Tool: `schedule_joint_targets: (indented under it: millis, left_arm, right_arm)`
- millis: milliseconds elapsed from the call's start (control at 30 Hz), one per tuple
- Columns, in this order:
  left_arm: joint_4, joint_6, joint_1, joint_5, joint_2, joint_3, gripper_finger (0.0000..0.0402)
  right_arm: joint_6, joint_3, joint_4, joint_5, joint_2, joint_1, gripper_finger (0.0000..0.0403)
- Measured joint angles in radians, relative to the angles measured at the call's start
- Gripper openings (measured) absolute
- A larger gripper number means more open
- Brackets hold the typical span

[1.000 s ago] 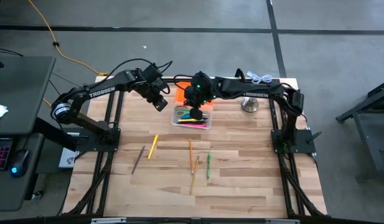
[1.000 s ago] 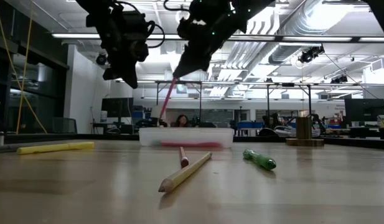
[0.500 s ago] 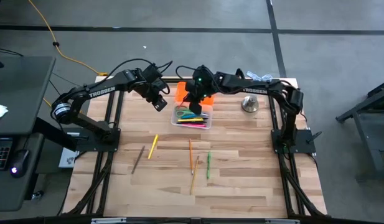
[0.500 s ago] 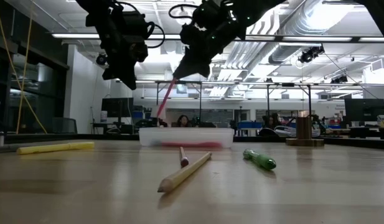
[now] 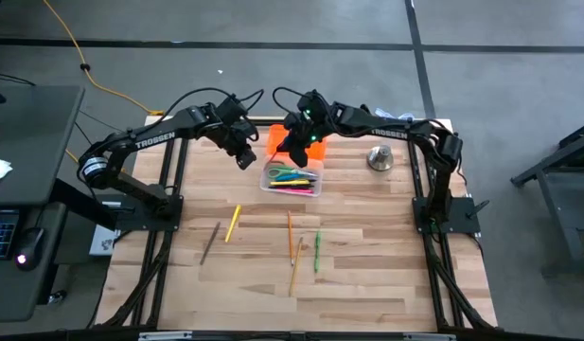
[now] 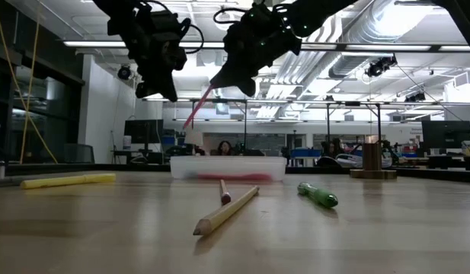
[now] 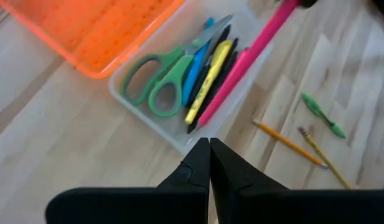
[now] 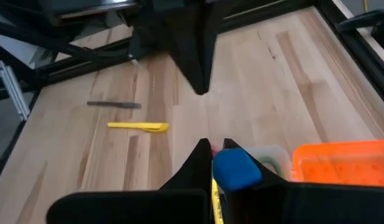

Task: Pick & place school supplies into a supply box
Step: Put the pink pencil into the transparent supply box

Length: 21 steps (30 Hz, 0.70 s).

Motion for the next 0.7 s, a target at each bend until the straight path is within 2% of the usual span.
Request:
schedule_joint_targets:
  millis: [167, 367, 700]
  left_arm:
    - [0.013, 0.016, 0.0, 0.033, 0.0, 0.0, 0.0037]
    - [0.075, 0.033, 0.0, 0.158, 0.0, 0.0, 0.0037]
    - [0.09, 0.034, 0.0, 0.2, 0.0, 0.0, 0.0037]
  right_arm:
    - [0.024, 0.0, 0.0, -0.051, 0.0, -0.01, 0.0]
    - [0.057, 0.0, 0.033, -0.096, 0.0, -0.009, 0.0]
    - [0.07, 0.0, 0.058, -0.097, 0.0, -0.007, 0.0]
